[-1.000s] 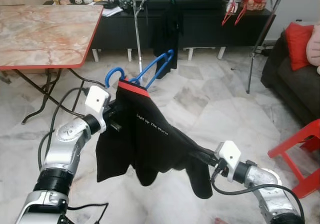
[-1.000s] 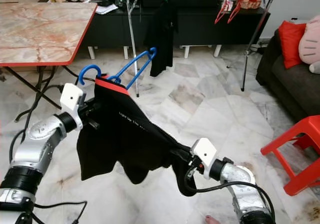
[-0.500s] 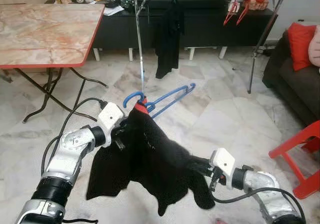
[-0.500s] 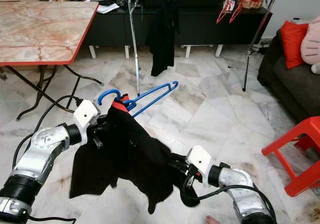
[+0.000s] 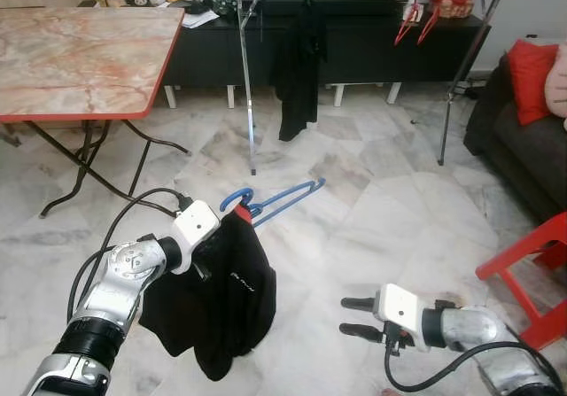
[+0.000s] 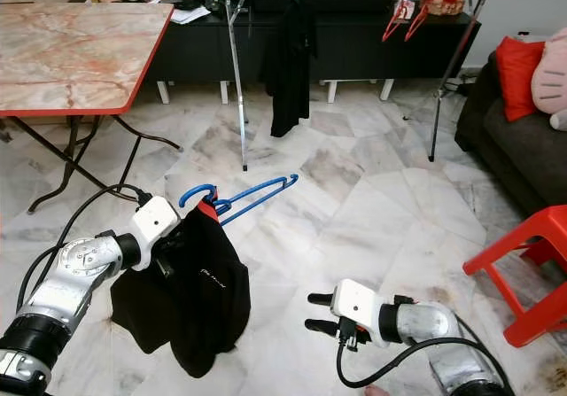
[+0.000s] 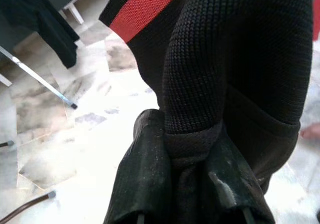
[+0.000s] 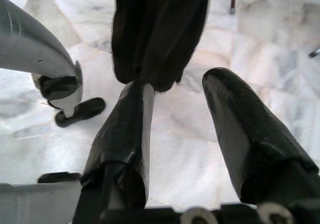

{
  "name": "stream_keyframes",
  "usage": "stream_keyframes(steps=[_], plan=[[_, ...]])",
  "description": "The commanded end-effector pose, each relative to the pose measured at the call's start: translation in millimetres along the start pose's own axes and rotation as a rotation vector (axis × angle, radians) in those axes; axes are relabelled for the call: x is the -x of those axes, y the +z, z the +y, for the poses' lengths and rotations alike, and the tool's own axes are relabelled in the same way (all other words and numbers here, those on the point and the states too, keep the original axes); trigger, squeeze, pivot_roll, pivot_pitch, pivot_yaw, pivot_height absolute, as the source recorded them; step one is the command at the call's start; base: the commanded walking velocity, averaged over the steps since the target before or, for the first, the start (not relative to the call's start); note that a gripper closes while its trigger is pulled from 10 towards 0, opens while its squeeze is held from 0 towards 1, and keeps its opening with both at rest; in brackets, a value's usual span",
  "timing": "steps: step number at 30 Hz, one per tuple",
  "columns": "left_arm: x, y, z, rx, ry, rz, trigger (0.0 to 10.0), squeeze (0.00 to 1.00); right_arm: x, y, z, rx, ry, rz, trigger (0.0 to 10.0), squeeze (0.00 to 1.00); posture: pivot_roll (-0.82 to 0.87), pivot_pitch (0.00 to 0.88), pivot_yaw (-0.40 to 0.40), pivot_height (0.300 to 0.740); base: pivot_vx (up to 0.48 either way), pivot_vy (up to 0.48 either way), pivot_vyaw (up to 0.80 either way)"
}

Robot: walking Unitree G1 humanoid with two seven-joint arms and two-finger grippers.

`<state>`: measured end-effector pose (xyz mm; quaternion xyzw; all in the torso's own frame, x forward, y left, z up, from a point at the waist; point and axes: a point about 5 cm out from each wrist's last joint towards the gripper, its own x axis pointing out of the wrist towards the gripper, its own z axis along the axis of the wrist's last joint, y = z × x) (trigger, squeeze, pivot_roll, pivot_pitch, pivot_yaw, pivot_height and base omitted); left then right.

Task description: Hang hanger

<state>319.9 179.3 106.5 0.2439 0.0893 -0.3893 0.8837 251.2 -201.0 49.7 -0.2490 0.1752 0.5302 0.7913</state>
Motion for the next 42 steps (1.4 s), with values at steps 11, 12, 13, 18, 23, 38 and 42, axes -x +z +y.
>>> stream_keyframes(steps=[11, 12, 13, 18, 23, 38, 42], plan=[[4.9, 3.0, -27.5, -0.036, -0.294, -0.018, 10.0, 0.0, 20.7, 64.9, -47.6, 0.079, -0.195, -0.268, 10.0, 1.0, -0.04, 0.0, -0.049, 0.74, 0.0, 0.0, 0.0], [5.2, 3.3, -28.2, -0.039, -0.302, -0.019, 10.0, 0.0, 20.3, 66.0, -47.8, 0.079, -0.196, -0.276, 10.0, 1.0, -0.04, 0.0, -0.049, 0.74, 0.0, 0.0, 0.0], [5.5, 5.9, -29.9, -0.041, -0.317, -0.03, 10.0, 0.0, 18.1, 69.2, -47.8, 0.096, -0.2, -0.293, 10.0, 0.01, -0.04, 0.0, -0.053, 0.74, 0.0, 0.0, 0.0], [4.6, 13.6, -27.9, -0.052, -0.315, -0.053, 10.0, 0.0, 11.1, 70.2, -42.0, 0.082, -0.164, -0.314, 10.0, 0.0, -0.03, 0.0, -0.057, 0.74, 0.0, 0.0, 0.0], [5.3, 26.7, -28.9, -0.091, -0.359, -0.078, 10.0, 0.0, 4.7, 69.5, -34.6, 0.016, -0.076, -0.342, 10.0, 0.0, -0.03, 0.0, -0.061, 0.74, 0.0, 0.0, 0.0], [9.8, 36.5, -40.6, -0.236, -0.493, -0.017, 10.0, 0.0, -1.7, 85.0, -40.9, 0.102, 0.073, -0.314, 10.0, 0.0, -0.03, 0.0, -0.07, 0.74, 0.0, 0.0, 0.0], [9.6, 38.6, -42.1, -0.243, -0.495, -0.021, 10.0, 0.0, -4.0, 84.0, -37.6, 0.086, 0.106, -0.316, 10.0, 0.0, -0.02, 0.0, -0.073, 0.74, 0.0, 0.0, 0.0]])
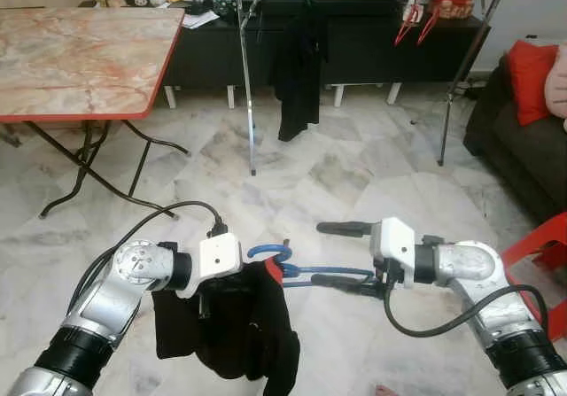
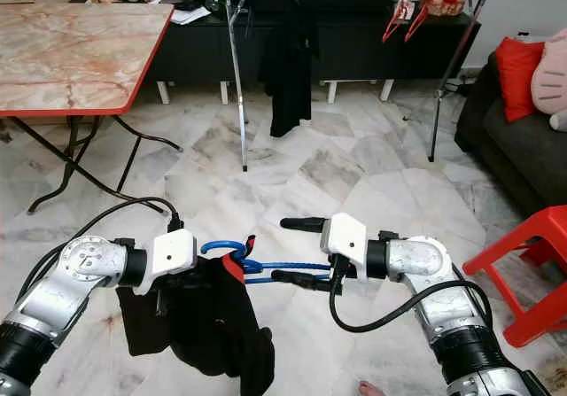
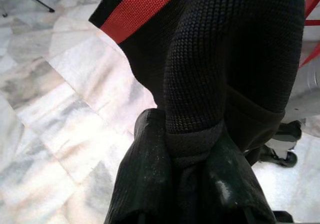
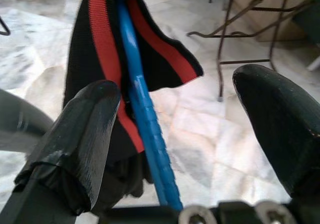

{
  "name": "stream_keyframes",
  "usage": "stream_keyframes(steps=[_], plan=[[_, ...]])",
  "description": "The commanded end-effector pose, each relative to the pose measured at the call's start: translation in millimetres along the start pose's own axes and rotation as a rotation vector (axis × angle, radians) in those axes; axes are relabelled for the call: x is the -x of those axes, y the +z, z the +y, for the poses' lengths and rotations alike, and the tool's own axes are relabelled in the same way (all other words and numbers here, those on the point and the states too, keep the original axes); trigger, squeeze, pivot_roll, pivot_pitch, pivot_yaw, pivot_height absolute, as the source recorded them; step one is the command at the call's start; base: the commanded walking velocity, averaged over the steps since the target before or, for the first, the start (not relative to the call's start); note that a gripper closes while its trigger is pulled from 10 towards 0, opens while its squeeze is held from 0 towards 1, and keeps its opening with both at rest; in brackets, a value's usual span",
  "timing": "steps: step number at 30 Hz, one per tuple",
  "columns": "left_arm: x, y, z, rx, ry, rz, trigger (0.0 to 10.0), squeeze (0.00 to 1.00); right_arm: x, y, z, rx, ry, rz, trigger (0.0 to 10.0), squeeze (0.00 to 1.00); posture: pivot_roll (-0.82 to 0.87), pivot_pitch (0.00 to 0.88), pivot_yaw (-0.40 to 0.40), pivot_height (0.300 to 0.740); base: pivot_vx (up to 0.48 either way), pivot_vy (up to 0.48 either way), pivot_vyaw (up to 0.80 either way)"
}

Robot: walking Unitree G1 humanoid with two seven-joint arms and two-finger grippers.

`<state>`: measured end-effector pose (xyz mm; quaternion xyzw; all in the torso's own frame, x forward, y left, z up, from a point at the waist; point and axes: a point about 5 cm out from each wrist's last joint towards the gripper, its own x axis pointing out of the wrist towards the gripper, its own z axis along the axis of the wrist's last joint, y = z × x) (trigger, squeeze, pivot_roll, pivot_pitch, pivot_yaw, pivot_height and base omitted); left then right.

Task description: Hang hanger

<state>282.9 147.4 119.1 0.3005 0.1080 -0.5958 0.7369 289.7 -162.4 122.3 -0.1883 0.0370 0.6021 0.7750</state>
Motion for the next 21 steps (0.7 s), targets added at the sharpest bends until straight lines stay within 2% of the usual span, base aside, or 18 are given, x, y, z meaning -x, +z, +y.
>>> stream_keyframes(steps=[1, 6, 21], plan=[[0.5, 12.2, 0.5, -0.056, -0.013, -0.015, 10.0, 0.0, -0.5, -0.6, 4.3, -0.018, 0.049, 0.007, 10.0, 0.0, -0.02, 0.0, -0.074, 0.74, 0.0, 0.0, 0.0], [0.6, 15.7, 2.7, -0.074, -0.008, -0.015, 10.0, 0.0, 3.6, -9.3, 15.7, -0.062, 0.131, 0.054, 10.0, 0.0, -0.02, 0.0, -0.075, 0.74, 0.0, 0.0, 0.0], [-3.7, 25.9, 5.5, -0.108, -0.004, -0.034, 10.0, 0.0, 1.3, -15.6, 9.7, -0.075, 0.044, 0.041, 10.0, 0.0, -0.02, 0.0, -0.074, 0.74, 0.0, 0.0, 0.0]])
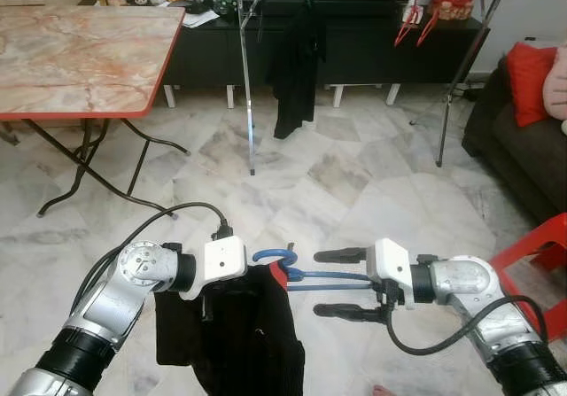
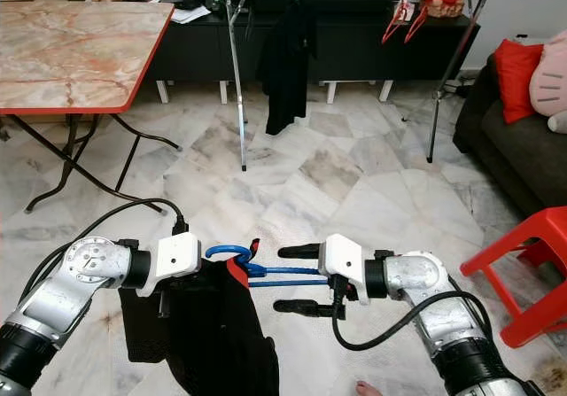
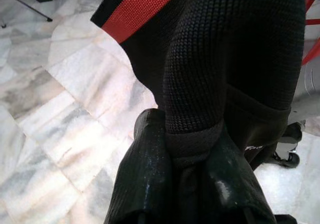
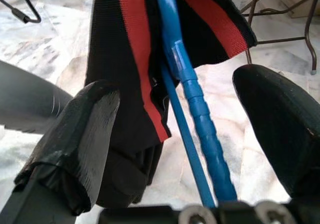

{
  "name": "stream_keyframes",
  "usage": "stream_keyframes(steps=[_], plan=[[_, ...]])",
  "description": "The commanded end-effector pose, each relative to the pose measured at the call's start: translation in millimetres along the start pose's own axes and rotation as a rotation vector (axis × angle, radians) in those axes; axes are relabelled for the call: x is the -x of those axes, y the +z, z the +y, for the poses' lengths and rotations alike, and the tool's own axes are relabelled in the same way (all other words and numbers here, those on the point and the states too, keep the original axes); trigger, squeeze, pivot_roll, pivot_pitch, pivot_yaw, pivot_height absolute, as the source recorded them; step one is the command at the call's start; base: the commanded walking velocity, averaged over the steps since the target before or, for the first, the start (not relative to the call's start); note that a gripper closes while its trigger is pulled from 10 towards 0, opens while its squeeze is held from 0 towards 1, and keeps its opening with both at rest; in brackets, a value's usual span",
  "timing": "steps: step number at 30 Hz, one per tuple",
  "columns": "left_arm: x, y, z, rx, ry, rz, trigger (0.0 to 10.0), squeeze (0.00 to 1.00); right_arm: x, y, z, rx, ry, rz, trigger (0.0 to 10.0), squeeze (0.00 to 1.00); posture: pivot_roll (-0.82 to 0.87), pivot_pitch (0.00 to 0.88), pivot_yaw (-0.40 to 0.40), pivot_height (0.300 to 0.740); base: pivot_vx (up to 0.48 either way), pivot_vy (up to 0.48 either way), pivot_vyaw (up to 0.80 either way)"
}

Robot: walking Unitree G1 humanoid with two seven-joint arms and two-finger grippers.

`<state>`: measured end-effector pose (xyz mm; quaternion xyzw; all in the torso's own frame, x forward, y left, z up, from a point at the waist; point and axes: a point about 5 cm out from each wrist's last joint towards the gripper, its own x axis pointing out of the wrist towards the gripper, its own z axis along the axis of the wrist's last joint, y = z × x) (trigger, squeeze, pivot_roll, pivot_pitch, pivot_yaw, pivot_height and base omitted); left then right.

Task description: Hang hanger

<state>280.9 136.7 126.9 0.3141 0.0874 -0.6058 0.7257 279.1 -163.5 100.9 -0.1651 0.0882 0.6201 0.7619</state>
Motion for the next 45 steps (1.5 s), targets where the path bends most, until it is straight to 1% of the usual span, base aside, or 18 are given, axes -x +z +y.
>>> stream_keyframes(steps=[1, 8, 12, 16, 19, 24, 25, 26, 27, 34, 37, 38, 40, 42, 43, 45], plan=[[0.0, 13.4, 6.7, -0.057, 0.007, -0.017, 10.0, 0.0, 3.6, 3.1, -4.3, 0.01, -0.011, -0.007, 10.0, 0.0, -0.02, 0.0, -0.074, 0.74, 0.0, 0.0, 0.0], [-3.6, 18.4, 6.2, -0.079, -0.008, -0.025, 10.0, 0.0, 1.5, 1.9, -2.0, -0.014, 0.034, -0.002, 10.0, 0.0, -0.02, 0.0, -0.072, 0.74, 0.0, 0.0, 0.0], [-8.1, 22.0, 2.8, -0.091, -0.03, -0.033, 10.0, 0.0, 0.4, 1.4, -1.0, -0.017, 0.054, 0.001, 10.0, 0.0, -0.01, 0.0, -0.073, 0.74, 0.0, 0.0, 0.0], [-12.8, 24.2, -0.6, -0.097, -0.043, -0.039, 10.0, 0.0, -1.2, 5.8, -3.6, -0.007, 0.041, -0.027, 10.0, 0.0, -0.02, 0.0, -0.073, 0.74, 0.0, 0.0, 0.0], [-13.9, 24.3, -1.6, -0.101, -0.051, -0.039, 10.0, 0.0, -1.1, 11.1, -7.5, -0.013, 0.014, -0.075, 10.0, 0.0, -0.02, 0.0, -0.074, 0.74, 0.0, 0.0, 0.0], [-14.8, 24.8, -1.8, -0.102, -0.052, -0.04, 10.0, 0.0, -2.0, 11.3, -8.1, -0.018, 0.011, -0.084, 9.9, 0.0, -0.01, 0.0, -0.076, 0.74, 0.0, 0.0, 0.0], [-15.0, 25.1, -2.0, -0.103, -0.052, -0.039, 10.0, 0.0, -2.4, 10.8, -7.3, -0.022, 0.017, -0.084, 4.8, 0.0, -0.01, 0.0, -0.076, 0.74, 0.0, 0.0, 0.0], [-15.0, 25.2, -2.1, -0.103, -0.053, -0.039, 10.0, 0.0, -2.5, 10.6, -7.0, -0.023, 0.019, -0.084, 4.8, 0.0, -0.01, 0.0, -0.076, 0.74, 0.0, 0.0, 0.0], [-15.0, 25.3, -2.2, -0.103, -0.052, -0.039, 10.0, 0.0, -2.6, 10.4, -6.8, -0.026, 0.021, -0.084, 0.0, 0.0, -0.01, 0.0, -0.076, 0.74, 0.0, 0.0, 0.0], [-14.6, 25.1, -2.6, -0.102, -0.053, -0.037, 10.0, 0.0, -1.9, 8.1, -5.5, -0.032, 0.035, -0.067, 0.0, 0.0, -0.01, 0.0, -0.076, 0.74, 0.0, 0.0, 0.0], [-14.5, 24.9, -2.5, -0.102, -0.054, -0.034, 10.0, 0.0, -0.1, 2.6, -3.5, -0.019, 0.053, -0.01, 0.0, 0.0, -0.02, 0.0, -0.077, 0.74, 0.0, 0.0, 0.0], [-14.5, 24.9, -2.5, -0.102, -0.054, -0.034, 10.0, 0.0, -0.1, 2.6, -3.5, -0.019, 0.053, -0.01, 0.0, 0.0, -0.02, 0.0, -0.077, 0.74, 0.0, 0.0, 0.0], [-14.5, 24.9, -2.4, -0.103, -0.054, -0.033, 10.0, 0.0, 1.5, -3.6, -2.3, -0.003, 0.056, 0.042, 0.0, 0.0, -0.02, 0.0, -0.077, 0.74, 0.0, 0.0, 0.0], [-14.5, 24.9, -2.4, -0.103, -0.055, -0.033, 10.0, 0.0, 1.7, -4.3, -2.1, -0.003, 0.056, 0.047, 0.0, 0.0, -0.02, 0.0, -0.077, 0.74, 0.0, 0.0, 0.0], [-14.3, 24.9, -2.4, -0.103, -0.055, -0.033, 10.0, 0.0, 1.5, -4.6, -2.0, 0.001, 0.054, 0.051, 5.5, 0.0, -0.02, 0.0, -0.075, 0.74, 0.0, 0.0, 0.0], [-14.1, 24.8, -2.5, -0.103, -0.056, -0.033, 10.0, 0.0, 1.3, -4.7, -2.0, 0.005, 0.052, 0.055, 5.5, 0.0, -0.02, 0.0, -0.075, 0.74, 0.0, 0.0, 0.0]])
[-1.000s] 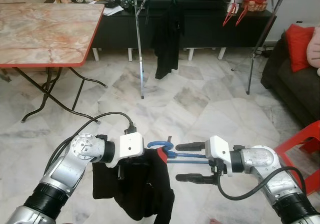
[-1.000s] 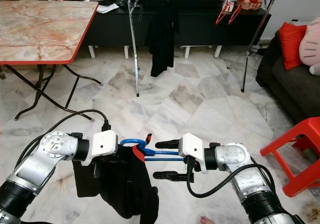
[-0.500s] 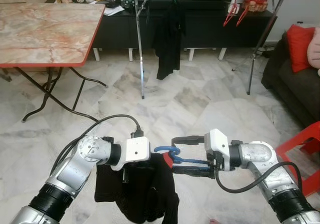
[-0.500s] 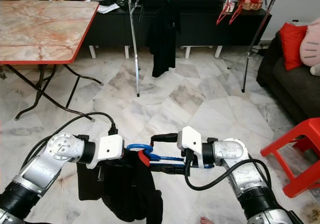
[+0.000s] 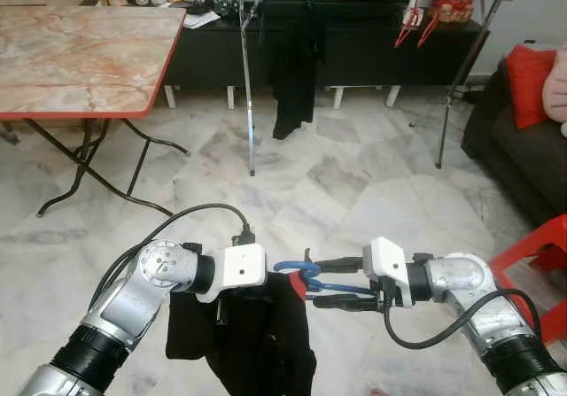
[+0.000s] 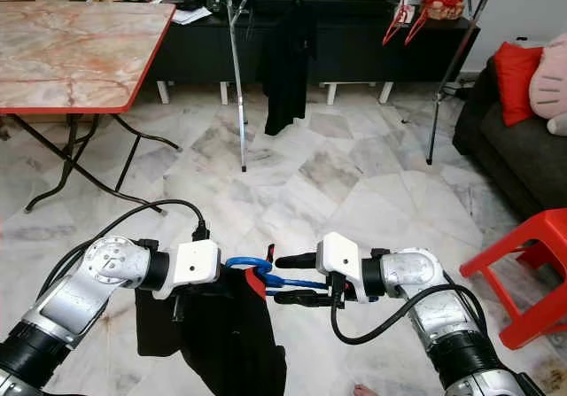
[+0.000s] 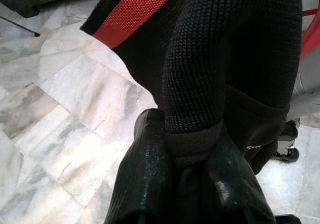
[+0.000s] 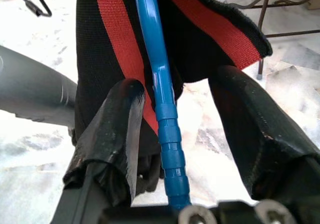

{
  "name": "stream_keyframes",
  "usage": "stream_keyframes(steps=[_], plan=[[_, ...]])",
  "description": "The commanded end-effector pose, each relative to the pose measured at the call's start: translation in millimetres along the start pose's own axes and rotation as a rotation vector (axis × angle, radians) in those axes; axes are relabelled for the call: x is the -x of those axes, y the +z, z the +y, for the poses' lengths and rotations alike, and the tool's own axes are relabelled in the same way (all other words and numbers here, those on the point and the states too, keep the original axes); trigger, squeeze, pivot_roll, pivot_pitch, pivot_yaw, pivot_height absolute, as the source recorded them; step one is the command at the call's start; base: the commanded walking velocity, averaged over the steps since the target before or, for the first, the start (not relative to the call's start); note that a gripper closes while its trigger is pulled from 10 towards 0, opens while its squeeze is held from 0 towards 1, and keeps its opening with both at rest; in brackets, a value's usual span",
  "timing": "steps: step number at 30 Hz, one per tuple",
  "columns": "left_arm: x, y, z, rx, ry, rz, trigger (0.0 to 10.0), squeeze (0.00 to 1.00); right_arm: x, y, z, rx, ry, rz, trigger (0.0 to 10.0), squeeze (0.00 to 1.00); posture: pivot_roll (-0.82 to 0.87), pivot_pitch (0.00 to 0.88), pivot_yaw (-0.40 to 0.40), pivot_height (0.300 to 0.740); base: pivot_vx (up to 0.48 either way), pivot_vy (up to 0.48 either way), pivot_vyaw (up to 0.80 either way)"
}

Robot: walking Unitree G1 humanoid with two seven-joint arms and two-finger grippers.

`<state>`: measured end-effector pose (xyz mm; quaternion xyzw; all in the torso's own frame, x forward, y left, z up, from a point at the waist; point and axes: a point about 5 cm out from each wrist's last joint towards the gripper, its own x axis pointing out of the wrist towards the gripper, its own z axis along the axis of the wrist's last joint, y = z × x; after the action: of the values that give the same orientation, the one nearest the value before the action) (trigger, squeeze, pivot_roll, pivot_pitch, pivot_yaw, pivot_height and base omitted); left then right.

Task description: Hang hanger

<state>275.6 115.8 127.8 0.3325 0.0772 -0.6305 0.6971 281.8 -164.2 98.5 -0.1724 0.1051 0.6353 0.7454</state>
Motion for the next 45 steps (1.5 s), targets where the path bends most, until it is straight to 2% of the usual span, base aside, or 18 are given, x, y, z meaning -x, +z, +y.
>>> stream_keyframes(steps=[1, 15, 16, 17, 18, 45], plan=[[1.7, 10.8, 4.2, -0.044, 0.007, -0.028, 10.0, 0.0, 1.3, -3.2, 0.6, 0.012, 0.002, 0.033, 10.0, 0.0, -0.02, 0.0, -0.075, 0.74, 0.0, 0.0, 0.0], [1.2, 11.1, 5.2, -0.042, 0.014, -0.03, 10.0, 0.0, -4.9, 0.4, -3.2, 0.014, -0.035, -0.013, 10.0, 0.0, -0.01, 0.0, -0.076, 0.74, 0.0, 0.0, 0.0], [0.8, 11.2, 5.1, -0.042, 0.014, -0.031, 10.0, 0.0, -5.7, 0.0, -2.6, 0.01, -0.028, -0.015, 4.7, 0.0, -0.01, 0.0, -0.077, 0.74, 0.0, 0.0, 0.0], [0.5, 11.4, 5.0, -0.042, 0.014, -0.032, 10.0, 0.0, -6.2, -0.2, -2.1, 0.004, -0.025, -0.02, 0.5, 0.0, -0.01, 0.0, -0.078, 0.74, 0.0, 0.0, 0.0], [0.4, 11.5, 4.9, -0.041, 0.014, -0.032, 10.0, 0.0, -6.6, -0.3, -1.6, -0.001, -0.022, -0.024, 0.0, 0.0, -0.01, 0.0, -0.078, 0.74, 0.0, 0.0, 0.0], [1.5, 18.3, 8.1, -0.026, 0.025, -0.076, 10.0, 0.0, -14.9, -0.1, 3.9, -0.01, 0.015, -0.04, 0.0, 0.0, -0.01, 0.0, -0.079, 0.74, 0.0, 0.0, 0.0]])
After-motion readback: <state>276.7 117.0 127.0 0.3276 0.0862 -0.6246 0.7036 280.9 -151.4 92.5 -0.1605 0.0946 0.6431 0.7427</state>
